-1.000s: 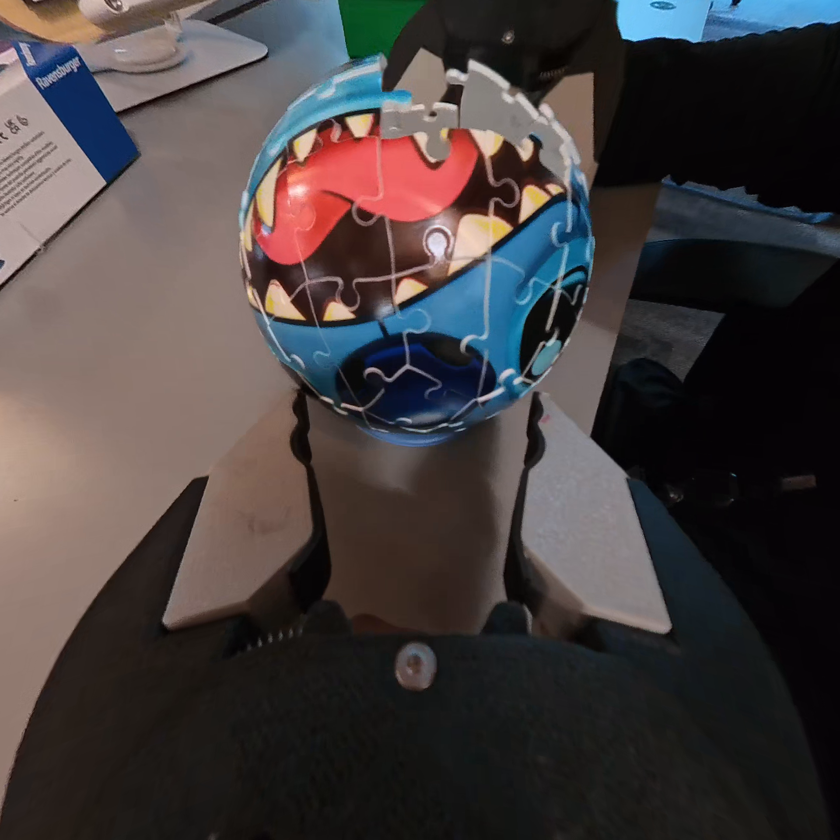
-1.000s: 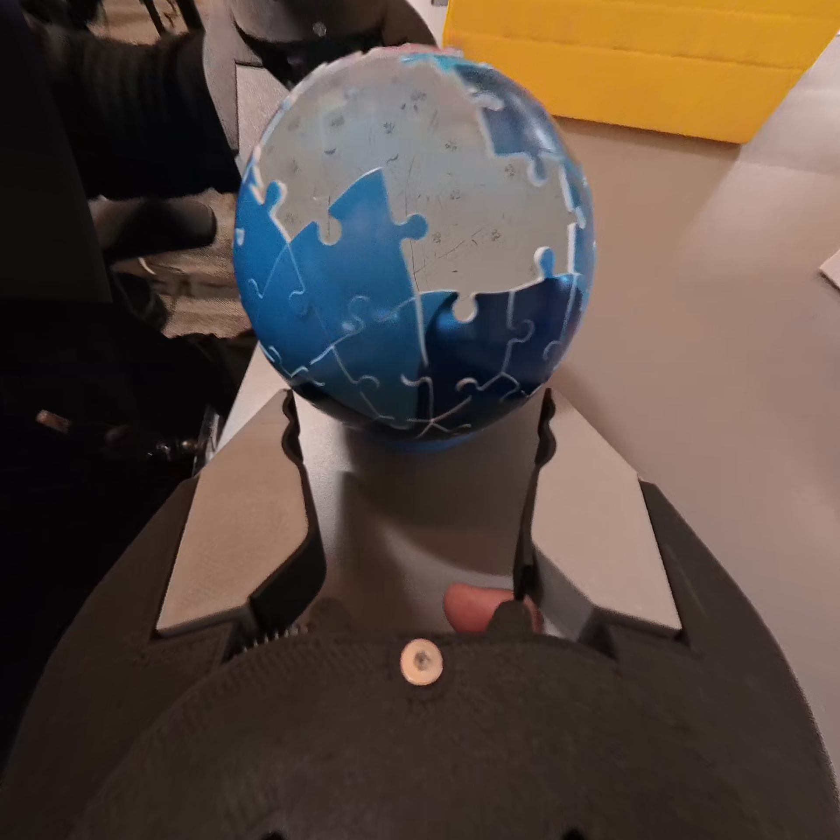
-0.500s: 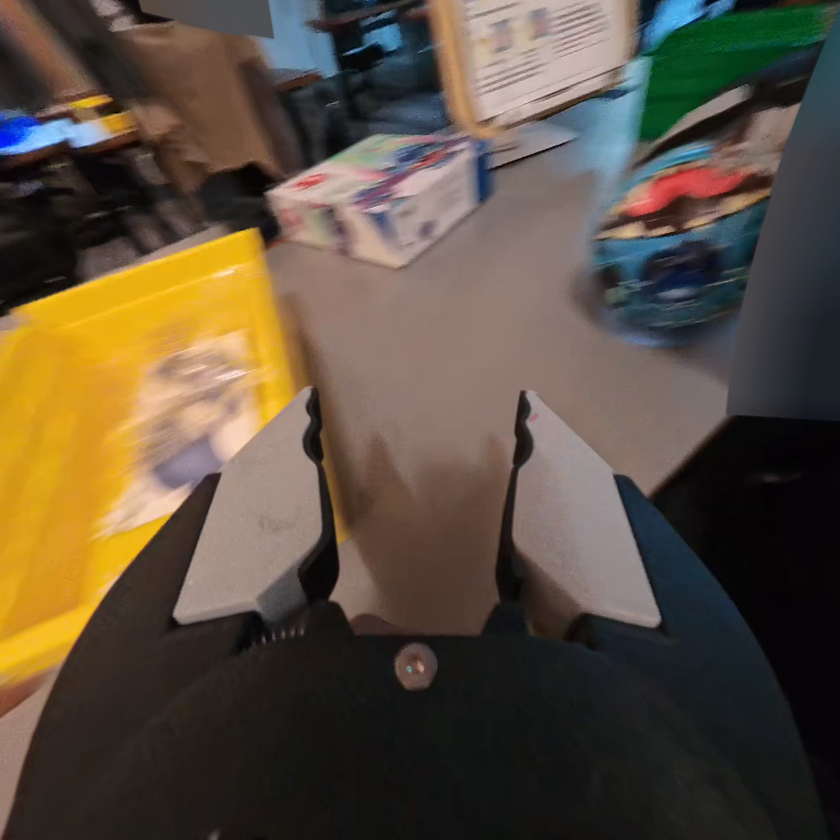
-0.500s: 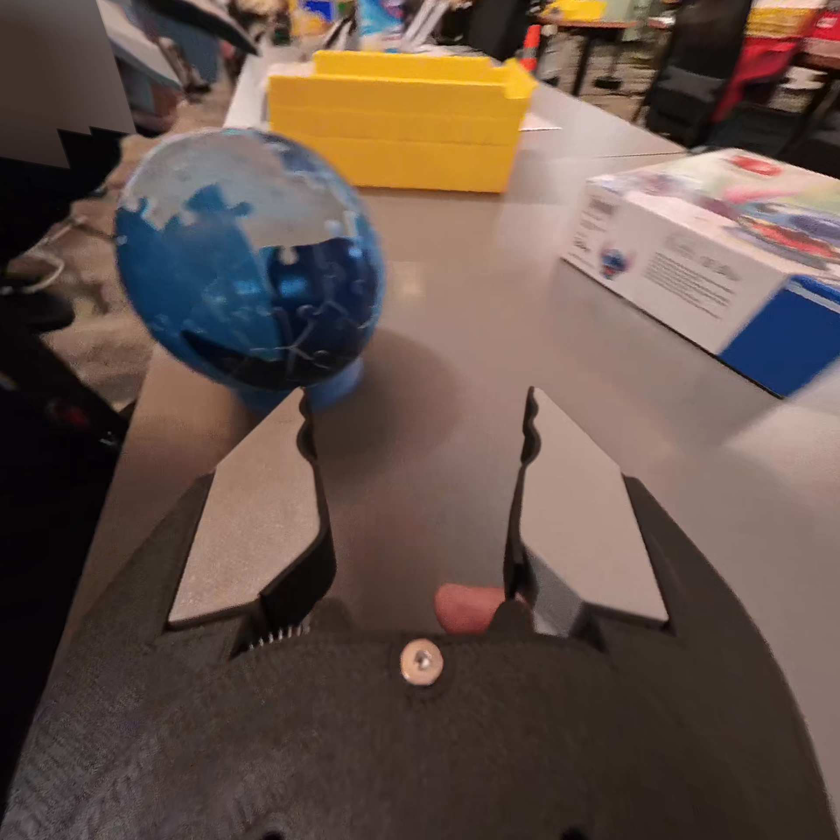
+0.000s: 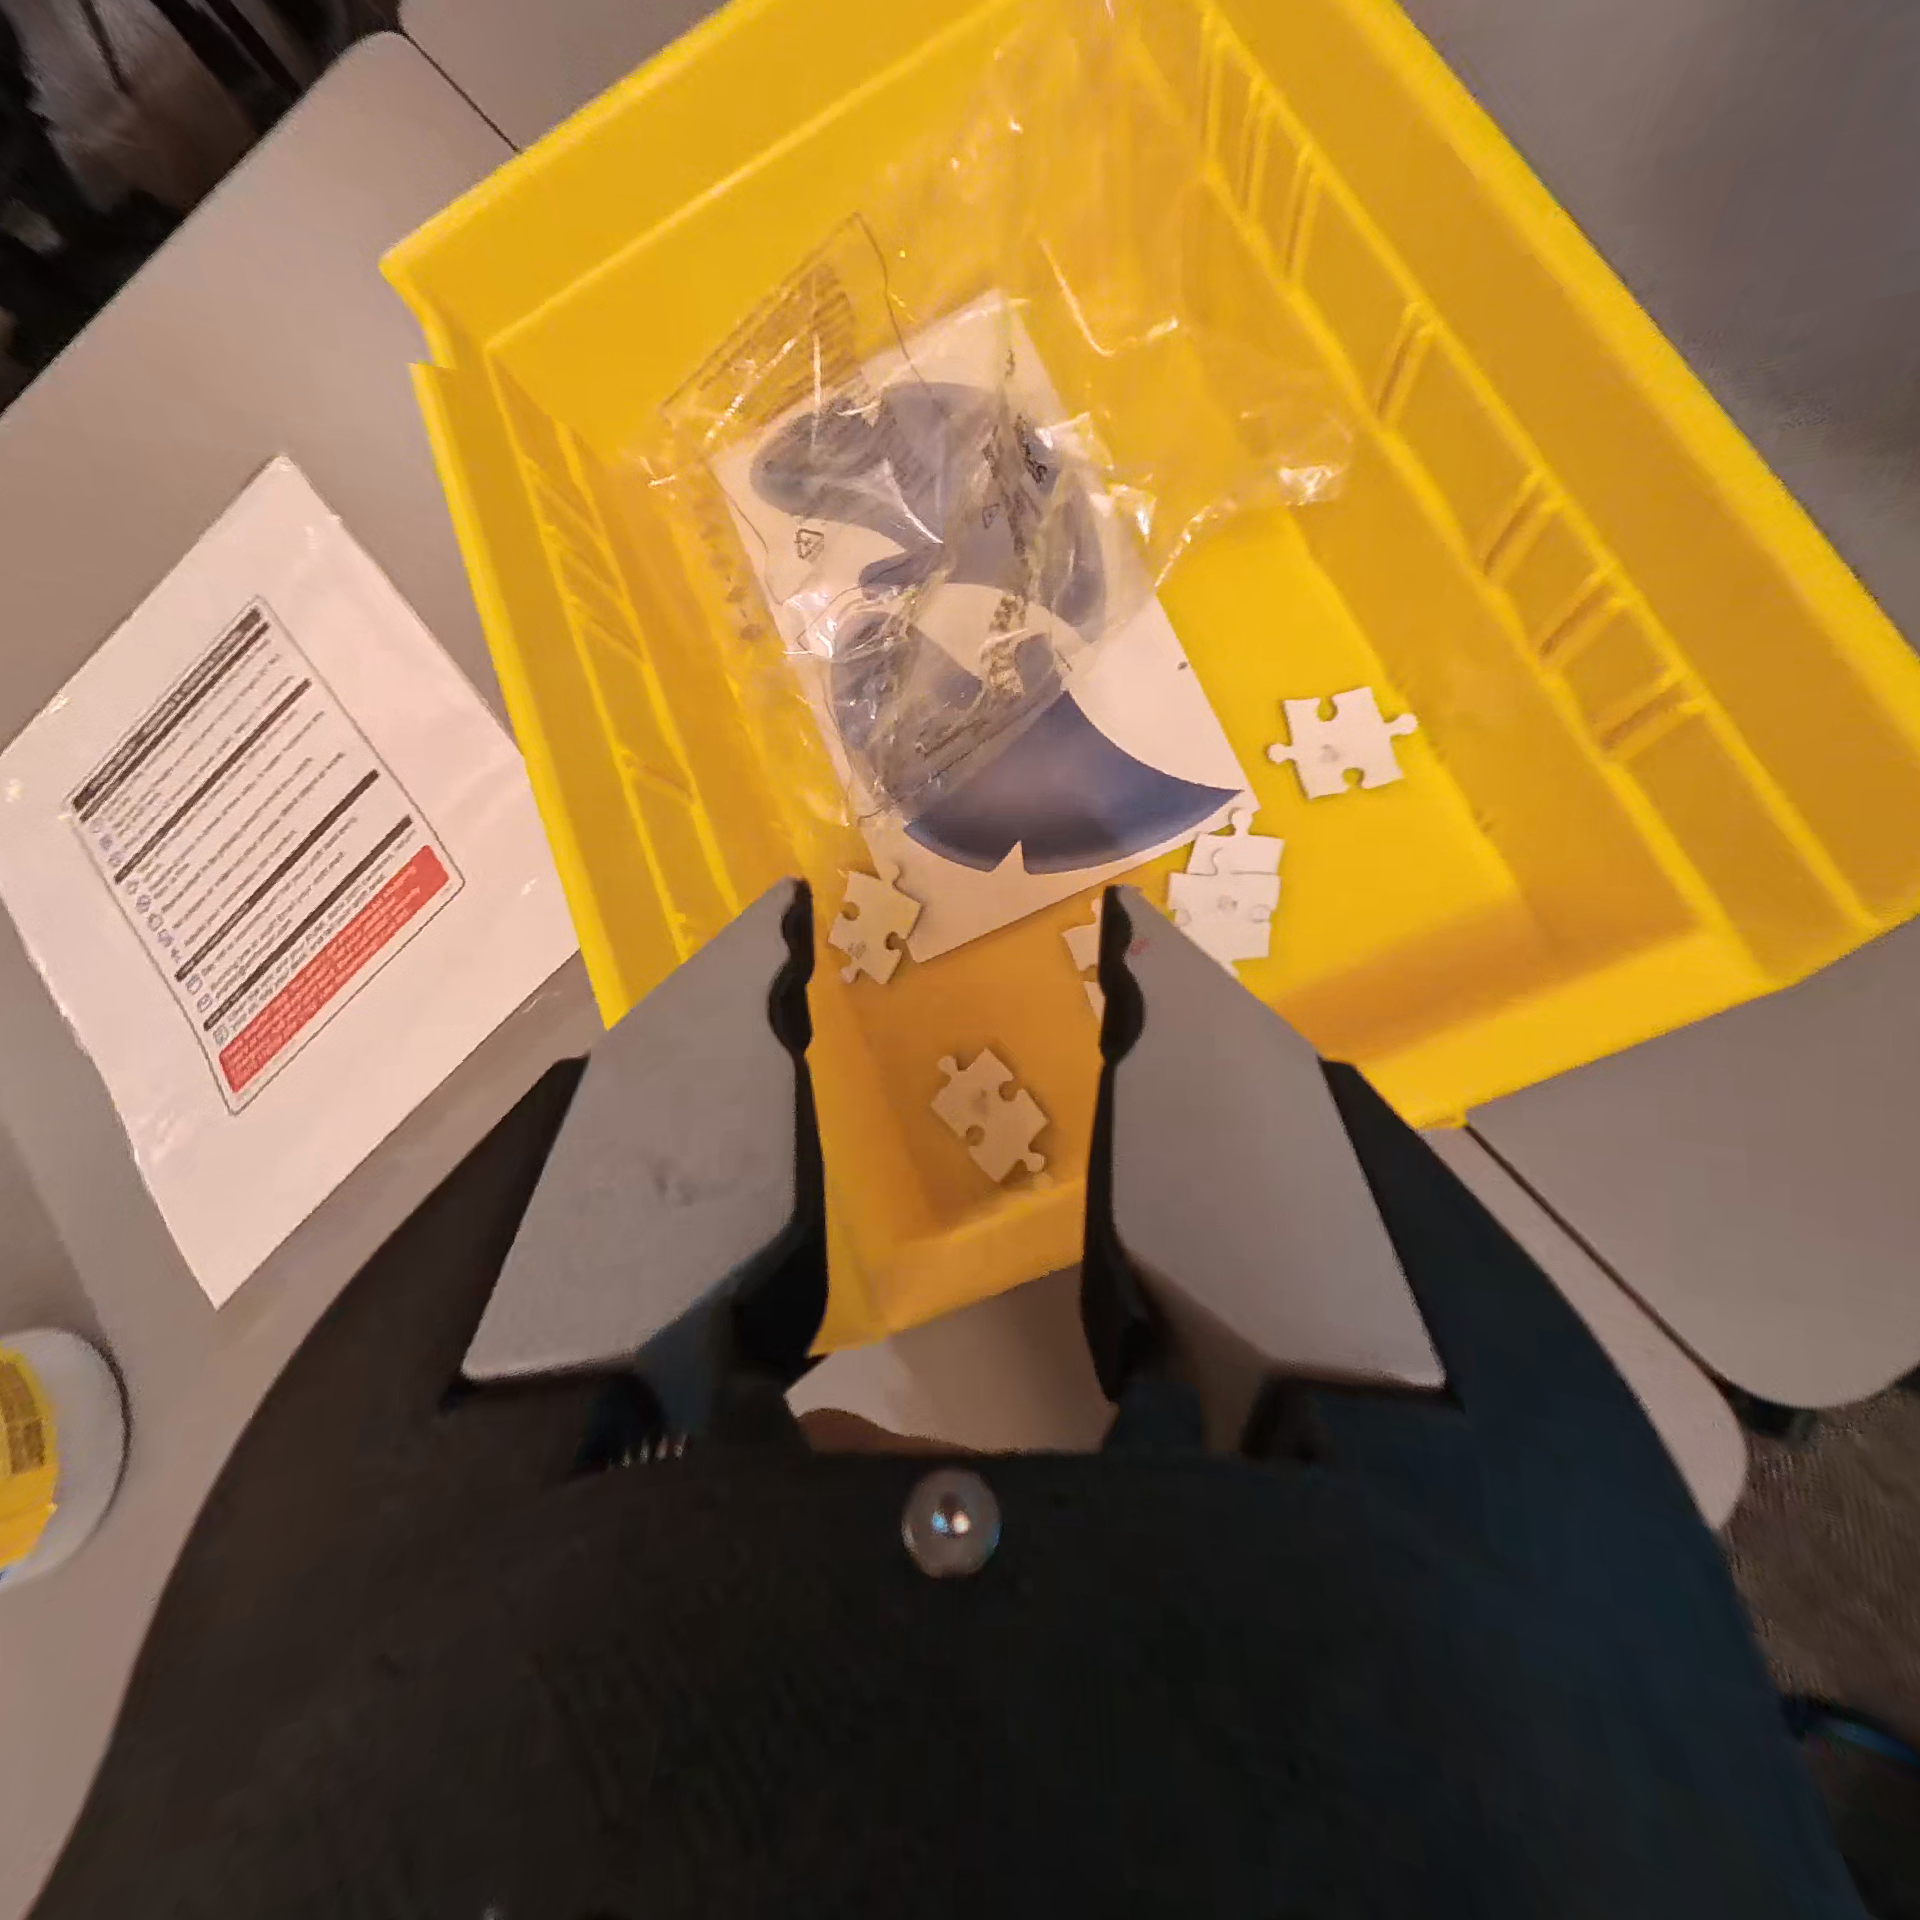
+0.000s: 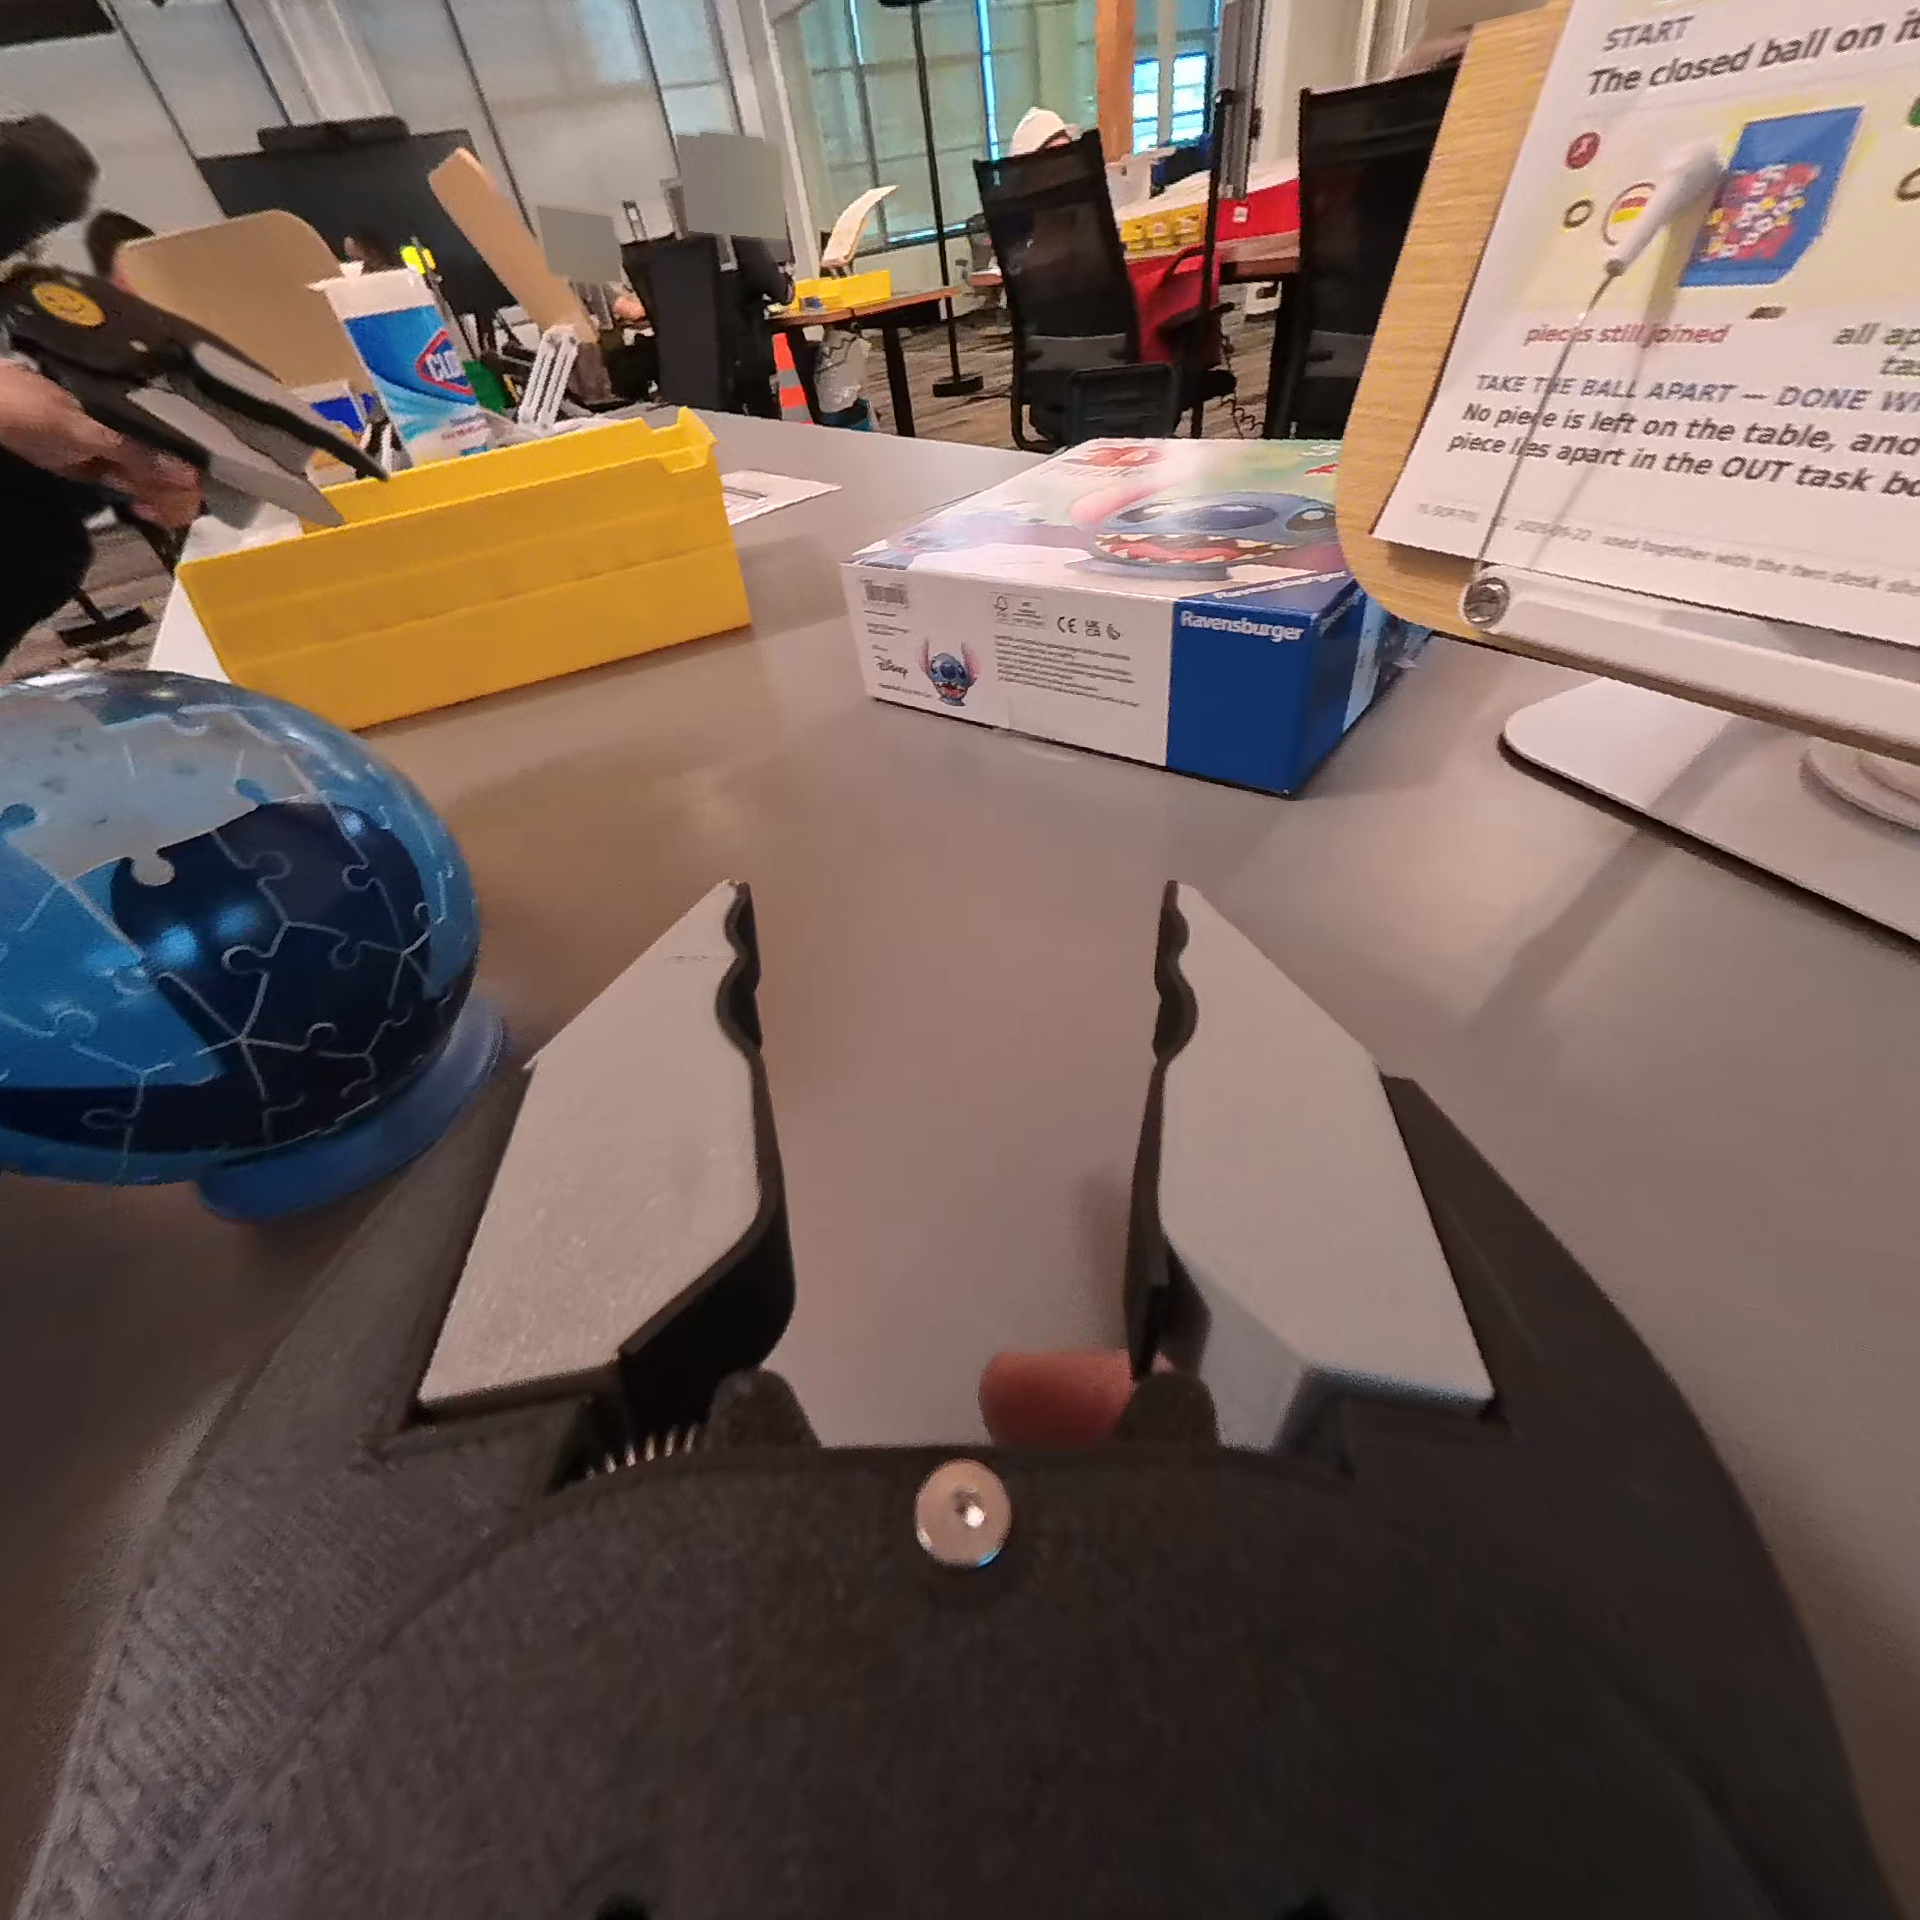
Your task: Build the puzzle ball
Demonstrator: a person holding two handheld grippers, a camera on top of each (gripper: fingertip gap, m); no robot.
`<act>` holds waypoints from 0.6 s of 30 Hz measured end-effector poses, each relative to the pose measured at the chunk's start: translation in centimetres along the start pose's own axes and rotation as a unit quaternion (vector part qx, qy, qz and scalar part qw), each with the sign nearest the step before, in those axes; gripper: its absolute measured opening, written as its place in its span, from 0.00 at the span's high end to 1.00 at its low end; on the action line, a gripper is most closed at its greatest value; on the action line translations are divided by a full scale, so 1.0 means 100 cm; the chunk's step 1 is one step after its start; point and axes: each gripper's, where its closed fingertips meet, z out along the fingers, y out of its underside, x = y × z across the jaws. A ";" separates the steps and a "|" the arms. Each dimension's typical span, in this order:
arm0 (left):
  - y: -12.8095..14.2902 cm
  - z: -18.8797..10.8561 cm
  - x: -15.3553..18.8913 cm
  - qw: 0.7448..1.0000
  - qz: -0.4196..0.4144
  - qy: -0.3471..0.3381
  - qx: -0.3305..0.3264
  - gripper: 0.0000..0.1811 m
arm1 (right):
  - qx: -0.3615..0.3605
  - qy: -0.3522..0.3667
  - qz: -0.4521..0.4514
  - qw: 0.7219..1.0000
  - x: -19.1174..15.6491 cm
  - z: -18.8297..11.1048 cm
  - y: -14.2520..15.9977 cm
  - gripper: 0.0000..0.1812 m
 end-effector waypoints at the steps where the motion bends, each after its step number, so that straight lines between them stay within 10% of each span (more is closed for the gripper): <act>1: 0.001 0.002 -0.001 1.000 0.007 0.004 -0.011 0.72 | 0.000 0.003 0.001 1.000 0.001 0.000 0.000 0.59; 18: 0.032 0.039 0.035 0.982 0.072 0.111 -0.134 0.75 | 0.011 0.028 0.012 0.999 0.013 0.000 -0.003 0.61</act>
